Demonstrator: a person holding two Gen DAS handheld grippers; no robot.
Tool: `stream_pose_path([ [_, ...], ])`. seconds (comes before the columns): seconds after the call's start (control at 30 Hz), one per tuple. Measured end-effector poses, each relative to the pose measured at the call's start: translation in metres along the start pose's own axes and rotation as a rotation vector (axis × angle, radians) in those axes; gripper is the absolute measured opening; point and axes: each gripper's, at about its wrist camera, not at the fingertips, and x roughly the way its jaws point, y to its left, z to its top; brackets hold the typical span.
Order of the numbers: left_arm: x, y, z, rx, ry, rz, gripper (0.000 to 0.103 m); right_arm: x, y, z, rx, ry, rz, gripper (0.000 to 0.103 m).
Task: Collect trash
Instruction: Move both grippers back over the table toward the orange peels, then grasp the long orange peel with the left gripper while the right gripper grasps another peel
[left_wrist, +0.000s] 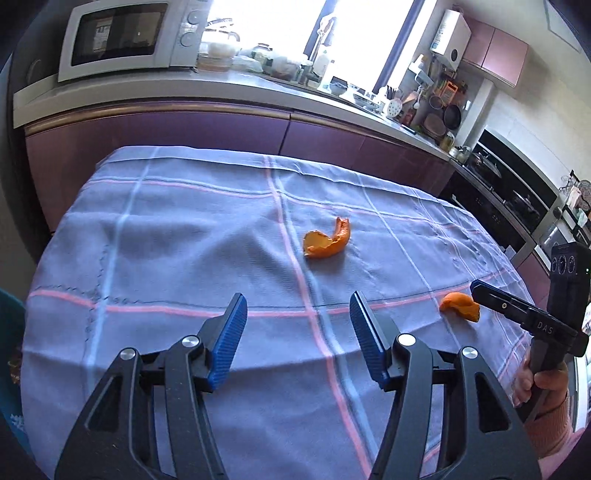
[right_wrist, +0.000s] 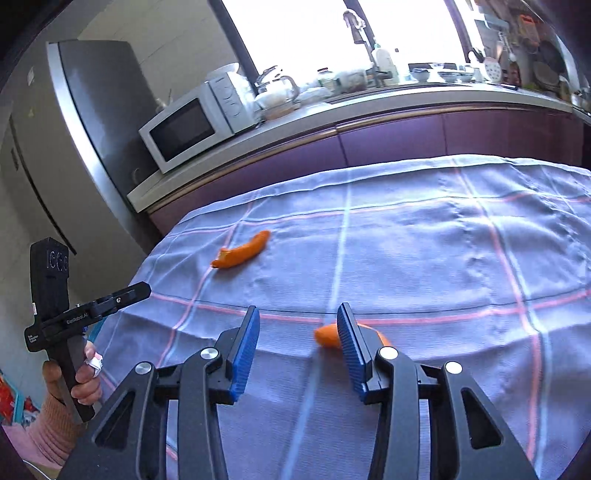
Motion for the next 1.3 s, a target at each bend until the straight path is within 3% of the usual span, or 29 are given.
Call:
stream_pose_path([
  [0.3,0.058,-0.031,0.027,0.088,0.072,0.033,0.057,-0.007,-0.049,-0.013,0.096,0.021,-0.018,0.048],
  [0.93,0.114,-0.043,0.053,0.165,0.169,0.105,0.058,0.000,-0.058,-0.019,0.112,0.049,0.024,0.048],
  [1.0,0.116,-0.046,0.053,0.172,0.172,0.102,0.056,-0.001,-0.057,-0.020,0.106,0.050,0.024,0.049],
  [1.1,0.117,-0.052,0.050,0.201,0.169,0.111,0.041,0.000,-0.055,-0.020,0.092,0.054,0.027,0.049],
  [1.2,0.113,-0.059,0.046,0.232,0.150,0.135,0.035,0.001,-0.052,-0.020,0.081,0.058,0.026,0.049],
  [1.3,0.108,-0.060,0.044,0.228,0.141,0.135,0.032,0.003,-0.050,-0.020,0.076,0.069,0.034,0.032],
])
